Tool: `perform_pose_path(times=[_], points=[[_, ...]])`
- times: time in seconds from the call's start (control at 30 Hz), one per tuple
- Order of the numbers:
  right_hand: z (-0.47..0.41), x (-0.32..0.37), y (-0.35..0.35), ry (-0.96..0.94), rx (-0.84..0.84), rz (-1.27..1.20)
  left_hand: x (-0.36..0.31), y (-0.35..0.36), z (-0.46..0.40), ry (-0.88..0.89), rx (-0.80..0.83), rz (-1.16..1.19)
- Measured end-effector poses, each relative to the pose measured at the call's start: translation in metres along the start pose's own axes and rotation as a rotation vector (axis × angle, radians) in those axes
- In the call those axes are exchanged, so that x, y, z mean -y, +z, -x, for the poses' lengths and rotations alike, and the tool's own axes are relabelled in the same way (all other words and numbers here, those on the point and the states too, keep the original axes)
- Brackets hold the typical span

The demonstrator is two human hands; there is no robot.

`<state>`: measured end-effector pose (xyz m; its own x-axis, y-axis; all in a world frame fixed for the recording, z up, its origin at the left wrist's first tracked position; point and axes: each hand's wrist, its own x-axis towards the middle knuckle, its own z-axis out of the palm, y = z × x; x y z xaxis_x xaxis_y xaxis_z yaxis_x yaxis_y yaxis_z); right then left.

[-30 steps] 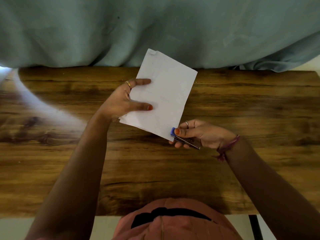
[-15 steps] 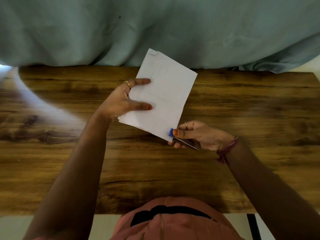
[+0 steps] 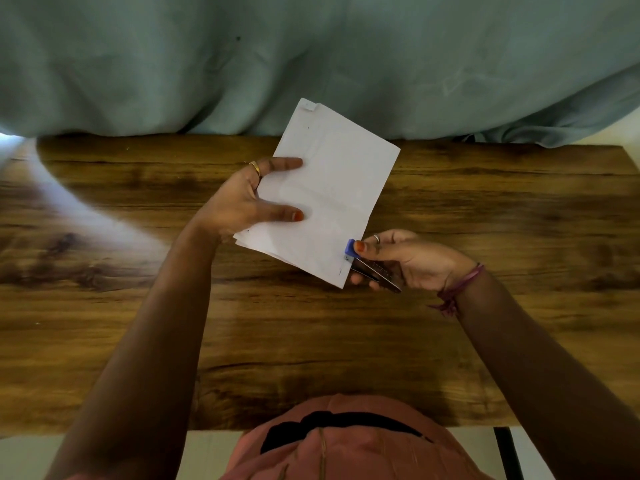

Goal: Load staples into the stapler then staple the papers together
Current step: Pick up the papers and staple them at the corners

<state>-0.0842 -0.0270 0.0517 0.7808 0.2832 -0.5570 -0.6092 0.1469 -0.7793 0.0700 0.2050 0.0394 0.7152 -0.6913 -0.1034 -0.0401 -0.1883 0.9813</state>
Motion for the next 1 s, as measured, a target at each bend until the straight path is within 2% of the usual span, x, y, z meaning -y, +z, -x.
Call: perform_pose_path(times=[0.3,0.73,0.87,1.0], points=[[-0.004,-0.001,0.003,0.006,-0.022,0.026,0.004,0.0,-0.001,0.002,0.023,-0.014],[-0.007,-0.006,0.01,-0.051,-0.053,0.192,0.007,-0.002,-0.001,-0.009,0.02,-0.02],[-0.009,-0.008,0.009,-0.064,-0.09,0.177,0.006,-0.001,-0.001,-0.012,0.014,-0.013],[-0.007,-0.007,0.006,-0.039,-0.037,0.131,0.005,0.0,0.0,0.004,0.026,-0.019]])
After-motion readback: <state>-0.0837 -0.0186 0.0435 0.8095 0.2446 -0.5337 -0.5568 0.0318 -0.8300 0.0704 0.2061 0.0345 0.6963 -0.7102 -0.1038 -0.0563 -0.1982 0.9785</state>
